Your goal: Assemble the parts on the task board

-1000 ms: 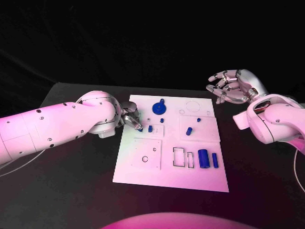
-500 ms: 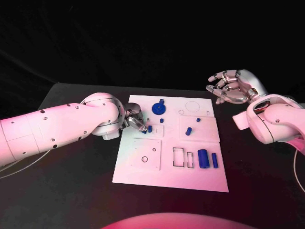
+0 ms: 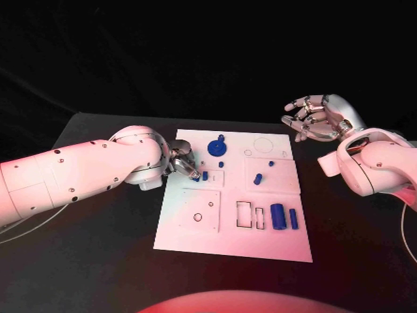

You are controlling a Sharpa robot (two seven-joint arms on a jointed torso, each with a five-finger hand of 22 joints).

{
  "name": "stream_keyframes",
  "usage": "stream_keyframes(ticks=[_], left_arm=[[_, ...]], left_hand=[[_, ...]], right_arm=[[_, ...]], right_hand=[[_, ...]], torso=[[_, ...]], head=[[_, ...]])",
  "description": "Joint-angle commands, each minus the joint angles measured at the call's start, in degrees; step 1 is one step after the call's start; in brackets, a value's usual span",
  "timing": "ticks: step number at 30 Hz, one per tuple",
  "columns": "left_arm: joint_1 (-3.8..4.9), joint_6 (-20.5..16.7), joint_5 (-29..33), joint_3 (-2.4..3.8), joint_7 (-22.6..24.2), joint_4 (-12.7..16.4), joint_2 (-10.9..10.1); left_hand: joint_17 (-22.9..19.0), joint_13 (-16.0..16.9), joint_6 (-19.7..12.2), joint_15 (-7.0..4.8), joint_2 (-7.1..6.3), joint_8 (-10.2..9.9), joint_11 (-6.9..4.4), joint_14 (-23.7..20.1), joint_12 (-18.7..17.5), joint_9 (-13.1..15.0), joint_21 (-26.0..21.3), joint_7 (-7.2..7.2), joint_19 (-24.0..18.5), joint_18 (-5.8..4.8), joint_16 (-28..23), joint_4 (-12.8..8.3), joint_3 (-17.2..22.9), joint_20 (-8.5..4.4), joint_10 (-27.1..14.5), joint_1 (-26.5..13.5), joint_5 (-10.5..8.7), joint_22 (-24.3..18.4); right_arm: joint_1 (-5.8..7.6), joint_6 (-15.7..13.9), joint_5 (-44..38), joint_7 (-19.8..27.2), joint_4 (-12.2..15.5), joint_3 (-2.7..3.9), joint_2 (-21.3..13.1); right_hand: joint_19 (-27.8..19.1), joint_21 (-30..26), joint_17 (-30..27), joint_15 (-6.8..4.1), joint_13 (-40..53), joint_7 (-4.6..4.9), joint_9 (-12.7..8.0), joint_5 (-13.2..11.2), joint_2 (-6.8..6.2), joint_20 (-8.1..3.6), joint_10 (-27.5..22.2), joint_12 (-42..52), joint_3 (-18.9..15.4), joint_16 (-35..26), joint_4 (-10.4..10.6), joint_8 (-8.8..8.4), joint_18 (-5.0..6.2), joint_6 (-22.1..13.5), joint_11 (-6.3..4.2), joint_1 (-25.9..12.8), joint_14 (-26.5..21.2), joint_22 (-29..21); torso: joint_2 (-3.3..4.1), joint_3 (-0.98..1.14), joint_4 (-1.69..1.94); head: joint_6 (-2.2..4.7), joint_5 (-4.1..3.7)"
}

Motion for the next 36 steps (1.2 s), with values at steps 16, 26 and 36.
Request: stream_keyframes(ticks=[16,26,36], left_arm=[[-0.17,-6.00,-1.71,0.50,0.74,2.90,-2.60],[-0.76,-7.00,-4.30,0.49,1.13,3.21,-2.96],[-1.60,-6.76,-6.15,0.46,1.17,2.39,-2.75]], left_hand=[[15.09,0.30,1.30,-0.17,1.22,0.46,-0.07,6.06,0.06,0.28,0.07,-0.79,0.33,-0.78,0.20,-4.41,4.09,-0.17,0.54,2.03,0.67,3.33],[15.09,0.62,1.41,-0.19,1.14,0.52,-0.10,6.06,0.30,0.33,0.33,-0.82,0.58,-0.89,0.20,-4.48,4.11,-0.21,0.75,2.09,0.78,3.82],[15.09,0.73,1.47,-0.20,1.10,0.54,-0.12,6.06,0.38,0.36,0.42,-0.83,0.67,-0.92,0.20,-4.51,4.13,-0.23,0.83,2.12,0.87,3.99]], right_arm=[[-0.01,0.10,-0.47,0.69,0.05,0.01,-0.05],[-0.01,0.14,-0.46,0.72,-0.06,0.01,0.00],[-0.01,0.17,-0.45,0.74,-0.12,0.01,0.02]], right_hand=[[0.46,-0.49,0.09,-0.06,-0.20,0.14,-0.08,0.43,0.32,-0.10,0.05,-0.15,0.41,-0.60,0.08,0.35,1.15,-0.40,-0.01,-0.74,0.49,-0.27],[0.46,-0.49,0.09,-0.06,-0.20,0.14,-0.08,0.43,0.32,-0.10,0.05,-0.15,0.41,-0.60,0.08,0.35,1.15,-0.40,-0.01,-0.74,0.49,-0.27],[0.54,-0.60,0.13,-0.06,-0.28,0.14,-0.10,0.52,0.38,-0.10,0.06,-0.14,0.42,-0.74,0.09,0.38,1.14,-0.40,-0.01,-0.85,0.57,-0.38]], torso=[[-0.01,0.07,0.10],[-0.04,0.05,0.10],[0.00,0.03,-0.01]], head=[[0.03,-0.24],[-0.20,-0.11],[-0.20,0.10]])
